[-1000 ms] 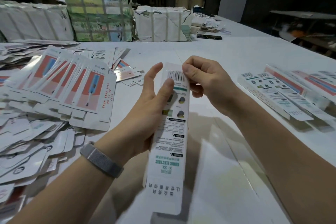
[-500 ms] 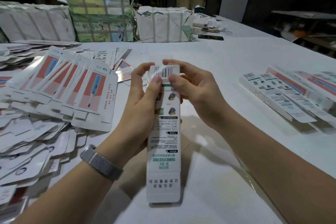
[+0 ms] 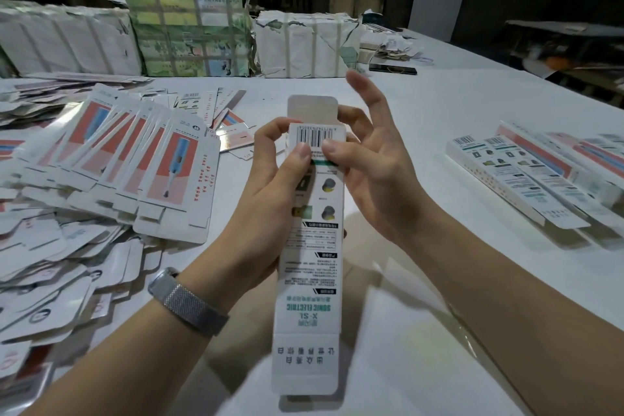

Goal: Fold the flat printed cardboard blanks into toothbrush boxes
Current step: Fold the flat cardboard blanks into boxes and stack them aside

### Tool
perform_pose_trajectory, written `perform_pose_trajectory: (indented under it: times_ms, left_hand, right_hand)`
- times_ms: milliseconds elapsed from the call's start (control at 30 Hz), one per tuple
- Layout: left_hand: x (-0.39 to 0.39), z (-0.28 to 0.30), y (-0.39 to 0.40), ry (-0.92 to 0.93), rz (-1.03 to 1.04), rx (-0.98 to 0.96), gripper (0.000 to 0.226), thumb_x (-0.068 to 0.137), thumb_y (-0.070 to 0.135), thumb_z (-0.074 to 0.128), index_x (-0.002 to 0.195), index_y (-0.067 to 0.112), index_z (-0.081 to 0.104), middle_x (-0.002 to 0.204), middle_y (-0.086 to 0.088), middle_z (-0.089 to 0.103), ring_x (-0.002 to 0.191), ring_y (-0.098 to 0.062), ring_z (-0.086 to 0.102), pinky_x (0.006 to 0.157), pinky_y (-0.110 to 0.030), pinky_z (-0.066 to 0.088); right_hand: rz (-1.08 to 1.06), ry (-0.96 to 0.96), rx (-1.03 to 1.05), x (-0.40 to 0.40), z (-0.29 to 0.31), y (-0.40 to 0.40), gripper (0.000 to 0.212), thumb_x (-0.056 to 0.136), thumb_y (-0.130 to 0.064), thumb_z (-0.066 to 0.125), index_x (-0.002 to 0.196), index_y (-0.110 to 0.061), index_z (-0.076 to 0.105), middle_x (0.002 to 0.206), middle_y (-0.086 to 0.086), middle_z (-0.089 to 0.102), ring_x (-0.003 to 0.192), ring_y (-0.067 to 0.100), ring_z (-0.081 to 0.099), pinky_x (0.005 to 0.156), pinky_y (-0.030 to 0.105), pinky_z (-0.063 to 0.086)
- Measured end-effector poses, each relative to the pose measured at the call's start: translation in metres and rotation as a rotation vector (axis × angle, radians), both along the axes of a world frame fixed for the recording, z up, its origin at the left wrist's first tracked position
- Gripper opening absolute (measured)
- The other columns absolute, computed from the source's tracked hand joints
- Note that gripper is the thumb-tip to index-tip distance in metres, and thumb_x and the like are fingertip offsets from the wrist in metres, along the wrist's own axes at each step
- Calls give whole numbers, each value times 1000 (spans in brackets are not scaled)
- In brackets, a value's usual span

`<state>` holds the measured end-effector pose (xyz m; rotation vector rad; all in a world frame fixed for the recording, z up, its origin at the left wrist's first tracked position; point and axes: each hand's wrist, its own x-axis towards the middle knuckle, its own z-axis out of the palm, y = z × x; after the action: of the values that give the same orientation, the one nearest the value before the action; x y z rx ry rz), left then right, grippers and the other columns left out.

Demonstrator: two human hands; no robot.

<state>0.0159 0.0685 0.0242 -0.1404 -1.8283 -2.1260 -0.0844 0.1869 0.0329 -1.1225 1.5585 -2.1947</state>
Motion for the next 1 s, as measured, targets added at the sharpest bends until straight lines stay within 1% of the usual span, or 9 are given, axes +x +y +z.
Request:
perform_pose_trajectory:
  times_ms: [67, 133, 300, 433, 533, 600, 767, 900, 1000]
  left_hand:
    - [-1, -1, 2, -24, -17, 23, 18, 105, 33, 41, 120, 42, 42, 87, -3, 72, 72, -25, 69, 60, -44, 61]
    - [-1, -2, 4, -22, -13, 36, 19, 105, 33, 42, 119, 46, 41, 85, -5, 72, 71, -27, 68, 59, -46, 60]
    - [0, -2, 3, -34, -9, 33, 37, 105, 34, 43, 123, 65, 35, 84, -12, 71, 71, -32, 68, 63, -52, 59]
    - [-1, -5, 4, -61, -24, -73, 33, 105, 36, 39, 127, 60, 35, 84, -10, 70, 75, -31, 69, 67, -57, 60]
    - [0, -5, 2, -45, -42, -110, 32, 107, 34, 37, 129, 56, 35, 83, -5, 72, 75, -28, 70, 67, -49, 61]
    - [1, -5, 1, -36, -55, -132, 33, 107, 34, 36, 129, 57, 35, 85, -8, 72, 76, -28, 71, 66, -45, 62]
    - [2, -4, 0, -57, -94, -132, 34, 107, 36, 37, 127, 62, 37, 90, -23, 67, 79, -37, 70, 67, -57, 60]
    - [3, -4, -4, -27, -146, -147, 38, 101, 39, 42, 124, 68, 36, 89, -16, 69, 78, -33, 71, 61, -42, 61]
    - [3, -3, -5, -23, -180, -126, 39, 98, 39, 44, 126, 66, 38, 92, -21, 67, 79, -35, 70, 62, -44, 60]
  right_hand:
    - [37, -52, -24, -2, 2, 2, 62, 77, -5, 65, 133, -24, 50, 115, 9, 63, 104, 32, 63, 95, 56, 47]
    - [42, -52, -5, -1, 3, 3, 42, 78, -2, 62, 117, -17, 63, 103, 7, 68, 96, 33, 60, 89, 58, 43]
    - [-28, -53, 61, 3, 7, 4, 10, 83, -13, 61, 82, -17, 70, 80, 2, 66, 82, 31, 54, 77, 48, 41]
    - [-25, -95, 102, 1, 13, 6, 22, 87, -24, 59, 71, -11, 50, 69, -1, 59, 69, 19, 57, 66, 37, 42]
    - [19, -101, 139, -3, 15, 9, 6, 81, -16, 61, 82, -12, 58, 71, -2, 60, 69, 17, 59, 63, 33, 45]
    - [27, -95, 174, -4, 17, 11, 12, 78, -13, 61, 90, -12, 64, 72, -3, 63, 70, 17, 60, 61, 32, 48]
    - [-20, -36, 175, -5, 18, 13, 13, 79, -12, 59, 74, -17, 71, 70, 4, 68, 70, 23, 63, 66, 37, 48]
    - [11, 12, 166, -8, 22, 18, 18, 82, -10, 57, 72, -17, 71, 71, 3, 69, 70, 17, 66, 59, 26, 53]
    - [29, 30, 191, -10, 26, 21, 20, 83, -11, 57, 69, -17, 71, 71, 4, 69, 71, 17, 66, 58, 26, 52]
